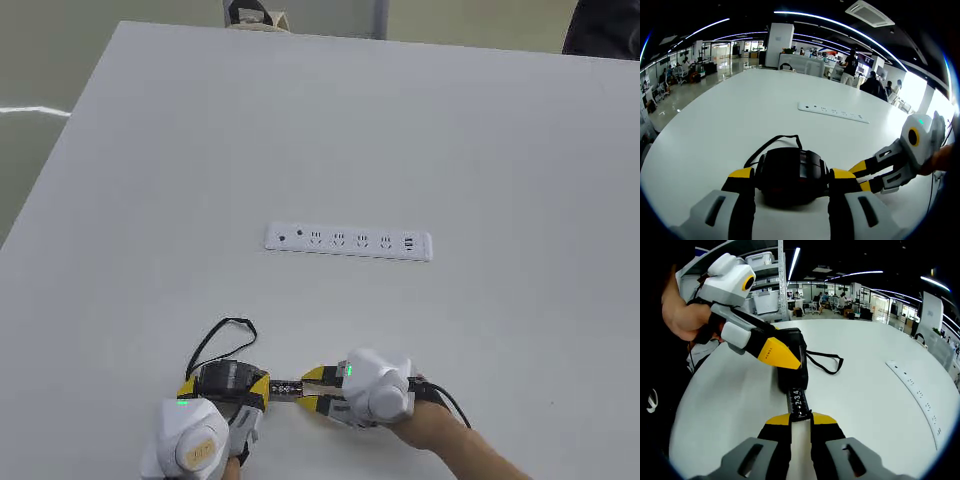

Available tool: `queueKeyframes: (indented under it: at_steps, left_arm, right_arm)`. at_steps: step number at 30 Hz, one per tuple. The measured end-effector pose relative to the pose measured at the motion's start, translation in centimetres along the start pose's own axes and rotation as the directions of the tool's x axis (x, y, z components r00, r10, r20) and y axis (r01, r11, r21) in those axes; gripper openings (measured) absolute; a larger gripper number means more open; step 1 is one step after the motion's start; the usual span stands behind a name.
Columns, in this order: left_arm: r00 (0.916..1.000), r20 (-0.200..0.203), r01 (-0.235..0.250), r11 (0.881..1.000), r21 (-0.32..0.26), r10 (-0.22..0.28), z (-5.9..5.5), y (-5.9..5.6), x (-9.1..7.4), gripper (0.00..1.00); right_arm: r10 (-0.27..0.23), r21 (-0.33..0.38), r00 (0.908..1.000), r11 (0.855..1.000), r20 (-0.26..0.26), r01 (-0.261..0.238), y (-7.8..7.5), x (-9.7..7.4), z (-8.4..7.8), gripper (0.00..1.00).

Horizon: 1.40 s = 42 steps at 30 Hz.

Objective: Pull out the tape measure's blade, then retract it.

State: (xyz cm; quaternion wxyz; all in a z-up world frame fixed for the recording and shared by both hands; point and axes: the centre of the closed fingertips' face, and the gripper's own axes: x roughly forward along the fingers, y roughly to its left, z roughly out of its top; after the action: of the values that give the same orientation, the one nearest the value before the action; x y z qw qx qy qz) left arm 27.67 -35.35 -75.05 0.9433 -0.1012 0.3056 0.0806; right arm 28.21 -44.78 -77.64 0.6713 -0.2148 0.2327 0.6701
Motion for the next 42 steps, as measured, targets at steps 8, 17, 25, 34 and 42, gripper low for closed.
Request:
queueKeyframes:
  at_steps: [8, 17, 25, 34, 42]
  left_arm:
    - [0.9999, -0.001, 0.014, 0.999, -0.052, -0.014, 0.3, 0.0, -0.1, 0.53]
    - [1.0000, 0.002, 0.010, 1.000, -0.024, -0.010, 0.4, -0.2, -0.1, 0.54]
    - [0.9992, -0.040, -0.003, 0.992, 0.125, 0.009, -0.7, -0.4, 0.4, 0.61]
    - [0.9996, -0.008, -0.026, 0.998, 0.055, 0.026, -0.6, -0.4, 0.4, 0.61]
    - [0.9997, 0.006, -0.024, 1.000, 0.019, 0.024, -0.6, -0.3, 0.4, 0.61]
  right_arm:
    - [-0.007, 0.010, 1.0000, 1.000, -0.002, 0.007, -0.2, 1.5, 0.5, 0.11]
    - [0.001, 0.006, 1.0000, 1.000, 0.001, -0.001, 0.1, 1.4, 0.7, 0.11]
    - [0.005, 0.005, 1.0000, 1.000, 0.004, -0.005, 0.1, 1.5, 0.7, 0.11]
    - [0.005, 0.007, 1.0000, 1.000, 0.005, -0.005, 0.1, 1.5, 0.8, 0.11]
    - [0.005, 0.009, 1.0000, 1.000, 0.007, -0.005, 0.2, 1.5, 0.7, 0.11]
